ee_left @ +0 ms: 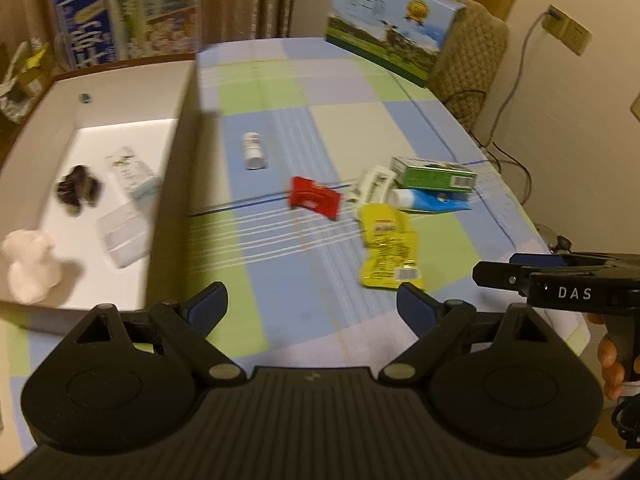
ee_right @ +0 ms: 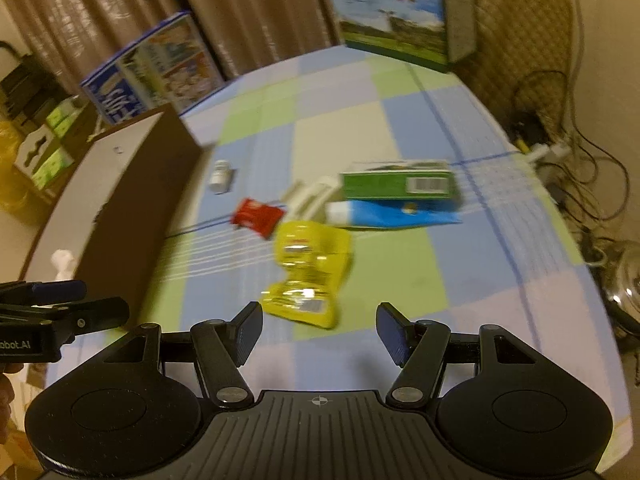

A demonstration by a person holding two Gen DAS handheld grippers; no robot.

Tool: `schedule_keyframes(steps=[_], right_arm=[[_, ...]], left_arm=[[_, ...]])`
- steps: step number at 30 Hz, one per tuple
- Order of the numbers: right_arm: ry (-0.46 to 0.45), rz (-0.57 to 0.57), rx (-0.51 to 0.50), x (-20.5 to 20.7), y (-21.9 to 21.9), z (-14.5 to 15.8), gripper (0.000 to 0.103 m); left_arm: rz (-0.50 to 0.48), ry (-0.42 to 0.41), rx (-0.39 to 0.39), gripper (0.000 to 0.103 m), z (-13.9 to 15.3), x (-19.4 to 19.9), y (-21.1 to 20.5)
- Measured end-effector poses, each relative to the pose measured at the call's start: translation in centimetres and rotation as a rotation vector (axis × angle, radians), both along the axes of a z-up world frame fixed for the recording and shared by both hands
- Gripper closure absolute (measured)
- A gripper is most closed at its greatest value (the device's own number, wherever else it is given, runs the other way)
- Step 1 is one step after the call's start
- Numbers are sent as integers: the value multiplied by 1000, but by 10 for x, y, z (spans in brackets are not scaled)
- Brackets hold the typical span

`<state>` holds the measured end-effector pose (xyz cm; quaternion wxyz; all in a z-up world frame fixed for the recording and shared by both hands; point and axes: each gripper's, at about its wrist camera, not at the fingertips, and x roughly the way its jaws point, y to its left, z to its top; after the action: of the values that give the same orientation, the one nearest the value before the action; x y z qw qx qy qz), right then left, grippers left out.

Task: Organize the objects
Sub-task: 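Withdraw both tools from the brown box toward the yellow snack pouch, then grasp the yellow snack pouch with the left tool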

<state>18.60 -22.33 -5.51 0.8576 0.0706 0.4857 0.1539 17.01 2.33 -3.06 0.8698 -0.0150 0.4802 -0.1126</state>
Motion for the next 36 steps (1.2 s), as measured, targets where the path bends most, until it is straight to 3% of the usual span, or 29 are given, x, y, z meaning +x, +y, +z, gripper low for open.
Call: schedule_keyframes(steps=[10,19,30,34,36], right_arm=[[58,-81,-31,16,-59,-26,43],[89,-114,-28,33,-96,-39,43],[108,-115,-26,57,-117,-49,43],[116,-109,-22,61,-119,-51,43],[117,-103,-21,63,-118,-52,43]], left_arm=[[-104,11,-24,14,-61,34,-63],[-114,8,-17,14,-108,72,-102],[-61,37,68,14,-136,99,-129],[-54,12,129,15,-139,98,-137],[-52,-2,131,21,-138,94,-139]])
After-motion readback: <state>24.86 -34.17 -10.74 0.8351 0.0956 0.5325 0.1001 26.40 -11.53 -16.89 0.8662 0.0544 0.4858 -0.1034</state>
